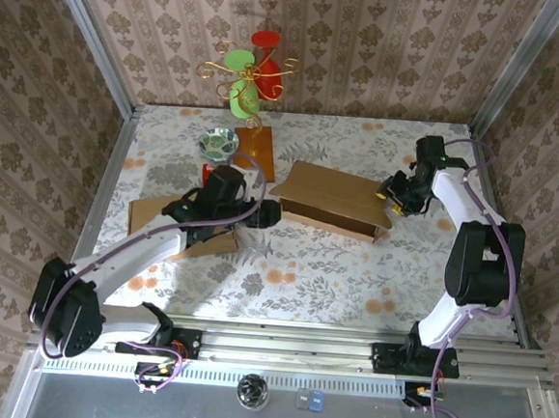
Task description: Fold the paper box
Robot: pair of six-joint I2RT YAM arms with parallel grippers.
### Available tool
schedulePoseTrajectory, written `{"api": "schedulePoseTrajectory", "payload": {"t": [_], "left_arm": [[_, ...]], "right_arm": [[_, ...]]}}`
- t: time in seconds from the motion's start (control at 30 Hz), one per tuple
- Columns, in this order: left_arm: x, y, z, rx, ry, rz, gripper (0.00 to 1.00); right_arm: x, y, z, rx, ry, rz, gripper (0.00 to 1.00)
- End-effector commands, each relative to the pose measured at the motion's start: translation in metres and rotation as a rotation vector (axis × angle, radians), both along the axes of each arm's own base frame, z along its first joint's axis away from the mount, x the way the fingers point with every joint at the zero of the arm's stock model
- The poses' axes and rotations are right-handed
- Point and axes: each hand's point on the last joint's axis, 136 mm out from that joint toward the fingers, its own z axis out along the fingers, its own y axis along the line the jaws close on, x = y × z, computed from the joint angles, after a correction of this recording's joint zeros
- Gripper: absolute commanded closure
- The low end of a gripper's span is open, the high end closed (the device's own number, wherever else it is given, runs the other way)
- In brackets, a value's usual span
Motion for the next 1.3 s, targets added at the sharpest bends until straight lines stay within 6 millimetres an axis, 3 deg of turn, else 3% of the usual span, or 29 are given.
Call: {"api": "schedulePoseTrajectory", "payload": {"t": [0.0,0.17,0.33,0.6,0.83,1.13,1.27], "left_arm": [[0.020,0.020,0.011,0.049,0.030,0.060,0.31],[0.059,0.010,0.008,0.120,0.073,-0.007,0.30],[0.098,-0.011,-0.006,0.149,0.106,-0.069,0.30],[0.126,-0.027,-0.055,0.241,0.170,-0.109,0.30],[0.113,-0.031,-0.091,0.259,0.218,-0.135,0.31],[0.079,-0.029,-0.122,0.250,0.283,-0.132,0.35],[0.065,-0.033,-0.126,0.237,0.300,-0.128,0.38]], "right_arm": [[-0.019,-0.008,0.017,-0.062,-0.020,-0.024,0.46],[-0.043,-0.006,0.043,-0.041,-0.112,-0.116,0.41],[-0.069,0.013,0.063,0.038,-0.195,-0.166,0.39],[-0.098,0.042,0.075,0.123,-0.220,-0.148,0.36],[-0.107,0.067,0.076,0.242,-0.227,-0.154,0.34],[-0.101,0.079,0.057,0.293,-0.196,-0.147,0.34],[-0.099,0.081,0.047,0.318,-0.192,-0.164,0.33]]}}
